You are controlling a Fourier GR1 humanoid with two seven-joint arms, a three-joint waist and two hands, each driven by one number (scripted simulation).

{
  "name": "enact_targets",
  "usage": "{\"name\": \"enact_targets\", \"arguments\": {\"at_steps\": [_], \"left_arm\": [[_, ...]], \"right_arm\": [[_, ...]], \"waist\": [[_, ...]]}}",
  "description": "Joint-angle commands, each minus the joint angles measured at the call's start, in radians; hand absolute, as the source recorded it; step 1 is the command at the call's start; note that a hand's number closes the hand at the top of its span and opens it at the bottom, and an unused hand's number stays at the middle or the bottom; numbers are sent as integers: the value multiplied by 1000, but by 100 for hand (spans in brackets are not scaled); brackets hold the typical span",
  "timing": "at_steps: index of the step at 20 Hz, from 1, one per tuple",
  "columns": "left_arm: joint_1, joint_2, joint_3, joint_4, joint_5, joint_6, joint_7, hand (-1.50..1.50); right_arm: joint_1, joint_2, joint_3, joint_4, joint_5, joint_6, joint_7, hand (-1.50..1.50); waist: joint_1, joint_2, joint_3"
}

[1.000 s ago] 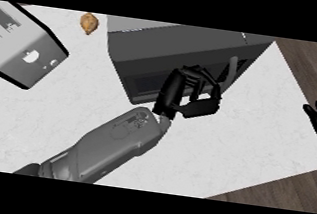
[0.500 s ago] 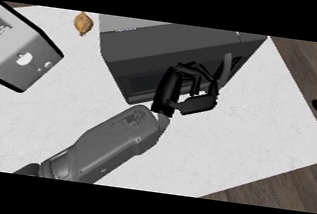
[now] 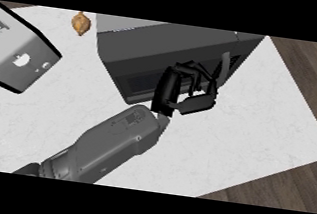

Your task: Pick up the milk, place it into the microwave and close the microwave

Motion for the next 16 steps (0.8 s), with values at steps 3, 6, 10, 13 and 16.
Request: {"name": "enact_targets", "arguments": {"at_steps": [3,6,10,13,16], "left_arm": [[-71,0,49,83,42,-24,-21,150],[-60,0,38,94,50,-28,-47,150],[-66,0,34,99,62,-25,-69,150],[-73,0,37,101,84,-32,-73,150],[-77,0,27,113,85,-31,-92,150]], "right_arm": [[-17,-24,-20,1,-43,-3,26,-150],[-17,-26,-22,0,-57,-4,33,-150],[-28,-42,-28,-6,-75,-7,49,-150],[-27,-60,-42,-3,-90,-7,63,-150],[-37,-65,-44,-3,-102,-9,69,-150]], "waist": [[-7,15,0],[-10,17,0],[-18,22,0],[-22,18,1],[-14,19,2]]}}
